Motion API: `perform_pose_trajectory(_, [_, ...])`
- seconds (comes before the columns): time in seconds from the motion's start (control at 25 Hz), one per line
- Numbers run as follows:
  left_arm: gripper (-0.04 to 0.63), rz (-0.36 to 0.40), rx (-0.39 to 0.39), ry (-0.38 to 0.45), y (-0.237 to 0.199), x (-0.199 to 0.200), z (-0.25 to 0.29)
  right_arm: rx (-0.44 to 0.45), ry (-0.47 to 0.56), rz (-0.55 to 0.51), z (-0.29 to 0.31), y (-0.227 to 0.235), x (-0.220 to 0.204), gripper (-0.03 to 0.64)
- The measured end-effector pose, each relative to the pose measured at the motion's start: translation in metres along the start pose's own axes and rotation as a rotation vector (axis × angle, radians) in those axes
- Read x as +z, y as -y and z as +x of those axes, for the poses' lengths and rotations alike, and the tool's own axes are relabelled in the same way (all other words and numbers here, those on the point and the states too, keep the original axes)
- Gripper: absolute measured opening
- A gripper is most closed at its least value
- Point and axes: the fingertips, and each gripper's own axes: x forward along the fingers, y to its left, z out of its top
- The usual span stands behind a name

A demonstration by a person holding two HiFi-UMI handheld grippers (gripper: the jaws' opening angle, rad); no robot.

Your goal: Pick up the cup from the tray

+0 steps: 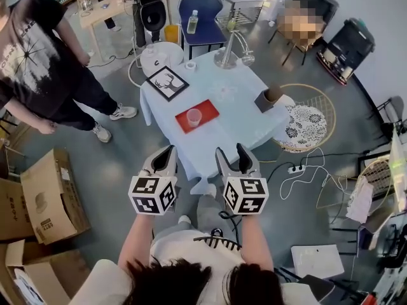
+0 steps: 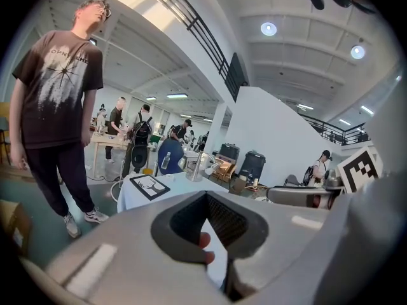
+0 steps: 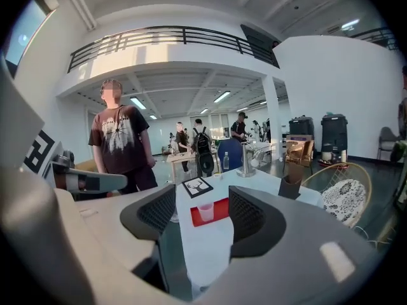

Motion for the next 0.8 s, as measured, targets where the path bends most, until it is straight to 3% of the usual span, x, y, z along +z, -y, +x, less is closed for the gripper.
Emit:
perform_pose_trajectory(0.28, [0.0, -0.013, 0.044, -0.031, -0.01, -0.002, 0.035, 0.059, 0.014, -0.037, 0.039, 0.016, 0.004, 0.303])
perform_pose_trajectory(0.44, [0.0, -0.028, 0.044, -0.053, -0.01, -0.006, 0.057, 0.083, -0.032, -0.129, 0.066, 0.023, -0.003, 0.345])
perform_pose_trajectory(0.8, [0.0, -0.036, 0.094, -0.084, -0.032, -0.005, 0.097, 0.196, -0.063, -0.143, 0.135, 0.021, -0.018, 0.391])
